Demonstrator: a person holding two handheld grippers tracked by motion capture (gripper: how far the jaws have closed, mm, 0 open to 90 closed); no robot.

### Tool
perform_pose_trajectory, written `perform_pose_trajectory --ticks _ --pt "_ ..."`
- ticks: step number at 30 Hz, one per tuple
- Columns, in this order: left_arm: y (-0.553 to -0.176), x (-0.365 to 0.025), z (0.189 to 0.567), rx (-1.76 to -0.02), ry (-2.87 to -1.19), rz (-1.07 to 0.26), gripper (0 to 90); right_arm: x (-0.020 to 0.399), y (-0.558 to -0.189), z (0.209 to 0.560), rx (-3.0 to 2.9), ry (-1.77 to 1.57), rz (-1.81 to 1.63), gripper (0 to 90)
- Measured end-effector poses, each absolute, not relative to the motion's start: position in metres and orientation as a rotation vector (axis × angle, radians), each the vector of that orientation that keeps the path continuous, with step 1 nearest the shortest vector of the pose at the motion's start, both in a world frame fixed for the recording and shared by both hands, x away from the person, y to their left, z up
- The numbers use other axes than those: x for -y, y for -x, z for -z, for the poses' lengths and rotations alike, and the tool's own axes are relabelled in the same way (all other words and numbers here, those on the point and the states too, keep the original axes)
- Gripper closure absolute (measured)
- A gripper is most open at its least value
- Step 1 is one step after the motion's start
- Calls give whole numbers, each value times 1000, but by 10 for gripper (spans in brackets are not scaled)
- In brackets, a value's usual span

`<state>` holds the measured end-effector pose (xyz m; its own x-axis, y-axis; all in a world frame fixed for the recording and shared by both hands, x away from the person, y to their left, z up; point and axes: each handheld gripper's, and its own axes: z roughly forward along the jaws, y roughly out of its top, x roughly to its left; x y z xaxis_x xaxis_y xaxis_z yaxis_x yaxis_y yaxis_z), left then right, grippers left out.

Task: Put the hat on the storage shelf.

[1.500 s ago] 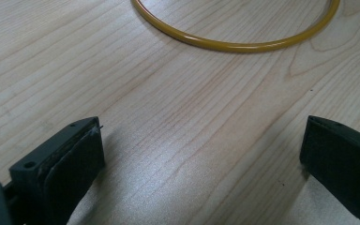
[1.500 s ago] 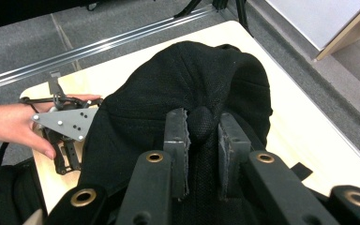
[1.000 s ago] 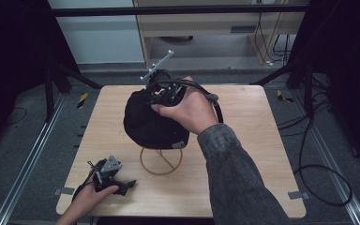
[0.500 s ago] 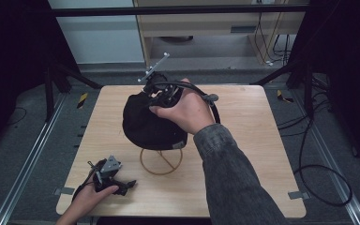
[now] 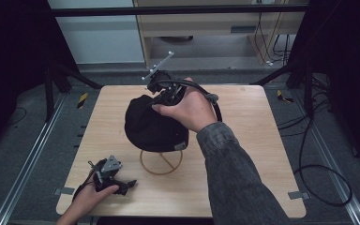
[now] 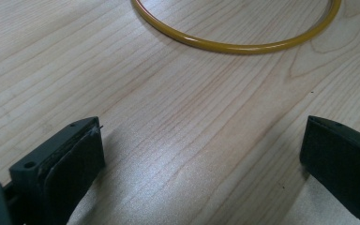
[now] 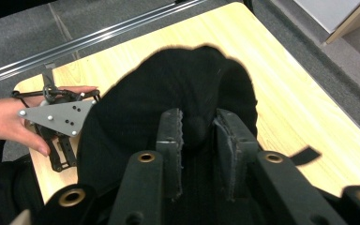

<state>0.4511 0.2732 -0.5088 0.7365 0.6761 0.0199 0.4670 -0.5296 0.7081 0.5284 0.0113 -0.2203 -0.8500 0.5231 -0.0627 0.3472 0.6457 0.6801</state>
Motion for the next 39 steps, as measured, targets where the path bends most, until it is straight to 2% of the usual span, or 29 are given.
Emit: perform_pose_trajectory --ticks 11,33,36,39 --pt "-451 -273 509 -854 -2229 -380 0 -13 -520 217 -2607 -679 -1019 711" --pt "-451 -274 509 -849 -2230 -378 0 14 -501 220 -2554 -690 -1119 691" --pt "-451 -274 509 -849 -2230 -378 0 20 -499 222 -2544 -699 -1125 674" --pt "-451 -274 509 -849 -2230 -378 0 26 -498 223 -2518 -719 -1136 618"
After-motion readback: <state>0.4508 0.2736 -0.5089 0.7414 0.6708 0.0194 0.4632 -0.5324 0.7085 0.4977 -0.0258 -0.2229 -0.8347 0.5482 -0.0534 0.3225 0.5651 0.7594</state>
